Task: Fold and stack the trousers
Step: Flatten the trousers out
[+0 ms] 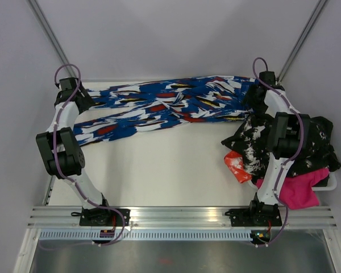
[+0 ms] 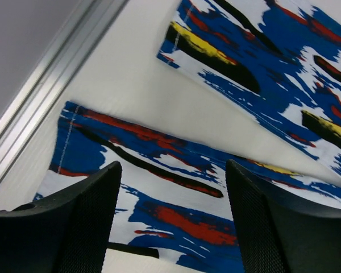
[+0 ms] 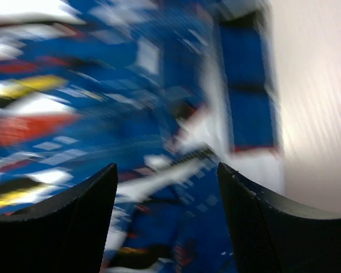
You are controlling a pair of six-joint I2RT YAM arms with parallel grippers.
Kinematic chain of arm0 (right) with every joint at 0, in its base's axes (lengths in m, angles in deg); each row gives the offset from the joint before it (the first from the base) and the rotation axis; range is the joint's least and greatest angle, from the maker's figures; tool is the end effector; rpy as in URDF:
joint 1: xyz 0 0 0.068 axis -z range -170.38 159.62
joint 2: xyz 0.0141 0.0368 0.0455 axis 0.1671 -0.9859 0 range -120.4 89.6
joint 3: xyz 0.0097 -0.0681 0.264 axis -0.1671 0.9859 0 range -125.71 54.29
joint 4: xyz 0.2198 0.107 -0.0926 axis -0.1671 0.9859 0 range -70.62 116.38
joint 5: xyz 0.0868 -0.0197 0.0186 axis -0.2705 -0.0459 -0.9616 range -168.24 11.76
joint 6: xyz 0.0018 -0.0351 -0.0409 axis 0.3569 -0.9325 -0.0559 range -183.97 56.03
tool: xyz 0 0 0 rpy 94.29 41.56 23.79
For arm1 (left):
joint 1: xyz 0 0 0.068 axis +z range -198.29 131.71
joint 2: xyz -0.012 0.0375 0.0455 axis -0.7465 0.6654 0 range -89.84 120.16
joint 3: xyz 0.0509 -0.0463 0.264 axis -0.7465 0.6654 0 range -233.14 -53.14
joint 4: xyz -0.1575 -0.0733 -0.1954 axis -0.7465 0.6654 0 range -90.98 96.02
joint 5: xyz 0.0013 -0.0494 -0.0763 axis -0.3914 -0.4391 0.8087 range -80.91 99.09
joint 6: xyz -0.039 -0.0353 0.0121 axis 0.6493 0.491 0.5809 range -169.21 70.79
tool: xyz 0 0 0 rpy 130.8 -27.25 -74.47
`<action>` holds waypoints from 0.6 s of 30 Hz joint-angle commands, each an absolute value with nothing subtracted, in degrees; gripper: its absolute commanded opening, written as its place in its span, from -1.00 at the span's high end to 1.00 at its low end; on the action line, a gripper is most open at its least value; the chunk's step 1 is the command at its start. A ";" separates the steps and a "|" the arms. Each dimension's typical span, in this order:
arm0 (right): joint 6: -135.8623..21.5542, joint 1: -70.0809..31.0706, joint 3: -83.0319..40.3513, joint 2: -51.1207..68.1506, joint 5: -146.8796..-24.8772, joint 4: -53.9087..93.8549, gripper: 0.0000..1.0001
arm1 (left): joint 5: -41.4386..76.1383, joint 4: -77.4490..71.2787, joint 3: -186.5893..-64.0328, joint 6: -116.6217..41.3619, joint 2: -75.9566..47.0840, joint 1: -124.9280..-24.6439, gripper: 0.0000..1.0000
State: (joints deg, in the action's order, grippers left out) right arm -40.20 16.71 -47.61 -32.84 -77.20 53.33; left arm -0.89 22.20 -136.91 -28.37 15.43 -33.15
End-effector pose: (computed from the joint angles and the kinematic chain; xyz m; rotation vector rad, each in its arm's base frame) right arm 0.4721 -0.0594 0.2173 0.6786 2.4313 0.0945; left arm 0.4010 0.1149 0.2574 -0.8037 2.1988 0.1554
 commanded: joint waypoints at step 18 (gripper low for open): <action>-26.09 25.53 -15.86 -9.29 -50.03 55.76 -0.38 | 19.28 16.16 -136.63 -29.61 11.84 -33.26 -0.66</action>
State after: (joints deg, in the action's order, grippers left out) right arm -30.43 23.36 -20.18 -13.91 -57.05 50.51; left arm 16.31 18.53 -136.06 -28.96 11.58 -33.28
